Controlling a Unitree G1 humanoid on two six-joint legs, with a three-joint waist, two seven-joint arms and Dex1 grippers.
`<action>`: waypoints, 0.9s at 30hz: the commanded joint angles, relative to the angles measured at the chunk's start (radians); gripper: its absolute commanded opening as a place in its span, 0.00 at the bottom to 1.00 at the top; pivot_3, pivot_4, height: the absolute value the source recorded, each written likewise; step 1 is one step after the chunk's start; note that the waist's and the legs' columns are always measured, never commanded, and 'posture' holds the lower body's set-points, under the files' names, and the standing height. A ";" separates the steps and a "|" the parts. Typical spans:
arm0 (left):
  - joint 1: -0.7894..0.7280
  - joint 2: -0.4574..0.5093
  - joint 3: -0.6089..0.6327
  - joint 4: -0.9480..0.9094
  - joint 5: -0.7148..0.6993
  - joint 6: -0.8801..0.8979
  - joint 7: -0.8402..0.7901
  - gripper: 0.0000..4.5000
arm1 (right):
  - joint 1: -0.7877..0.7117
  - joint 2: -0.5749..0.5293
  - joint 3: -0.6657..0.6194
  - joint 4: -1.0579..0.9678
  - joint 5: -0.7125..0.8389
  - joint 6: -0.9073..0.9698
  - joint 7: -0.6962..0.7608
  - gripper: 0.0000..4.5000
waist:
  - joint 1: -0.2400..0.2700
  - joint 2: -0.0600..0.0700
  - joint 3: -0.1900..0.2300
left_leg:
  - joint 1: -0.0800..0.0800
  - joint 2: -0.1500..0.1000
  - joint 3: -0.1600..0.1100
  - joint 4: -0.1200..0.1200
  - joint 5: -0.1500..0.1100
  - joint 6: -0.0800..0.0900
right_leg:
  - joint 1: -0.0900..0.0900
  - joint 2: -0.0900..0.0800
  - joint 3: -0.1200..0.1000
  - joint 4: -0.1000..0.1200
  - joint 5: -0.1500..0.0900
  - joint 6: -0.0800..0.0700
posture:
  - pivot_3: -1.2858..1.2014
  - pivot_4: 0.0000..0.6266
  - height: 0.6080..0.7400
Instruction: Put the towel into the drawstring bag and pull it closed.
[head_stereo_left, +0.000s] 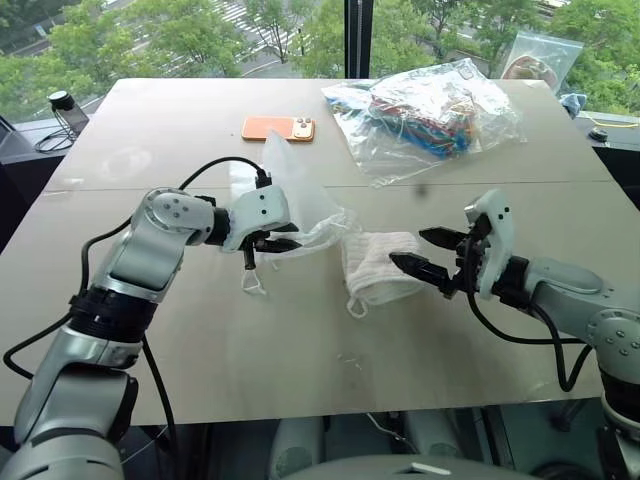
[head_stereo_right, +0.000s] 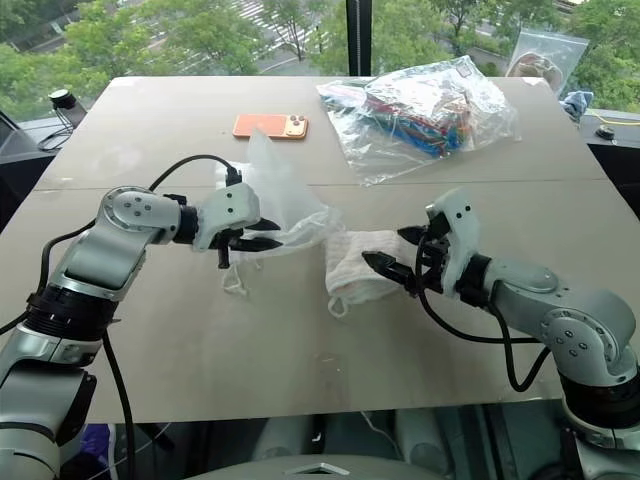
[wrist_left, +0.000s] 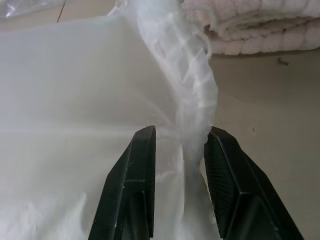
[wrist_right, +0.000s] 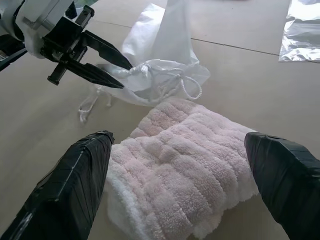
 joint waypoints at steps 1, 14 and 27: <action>-0.010 -0.014 0.012 0.016 0.030 -0.053 0.035 0.20 | -0.008 0.051 0.007 0.042 0.023 0.027 -0.043 1.00 | 0.000 0.000 0.000 | 0.000 0.000 0.000 0.000 0.000 0.000 | 0.000 0.000 0.000 0.000 0.000 0.000 | 0.52 0.24 1.00; -0.041 -0.098 0.050 0.071 0.007 -0.003 0.061 0.01 | -0.050 0.137 0.274 0.291 -0.332 -0.096 0.079 1.00 | -0.011 -0.001 -0.001 | 0.002 0.000 0.000 0.000 0.000 0.000 | 0.001 0.001 0.000 0.002 0.000 0.000 | 0.52 0.24 1.00; -0.070 -0.154 0.119 0.016 -0.147 0.271 0.057 0.00 | -0.164 0.161 0.711 0.595 -0.754 -0.212 0.256 0.94 | -0.051 -0.007 -0.008 | 0.024 0.002 0.001 -0.001 0.000 0.000 | 0.015 0.005 0.005 0.009 -0.004 0.002 | 0.52 0.24 1.00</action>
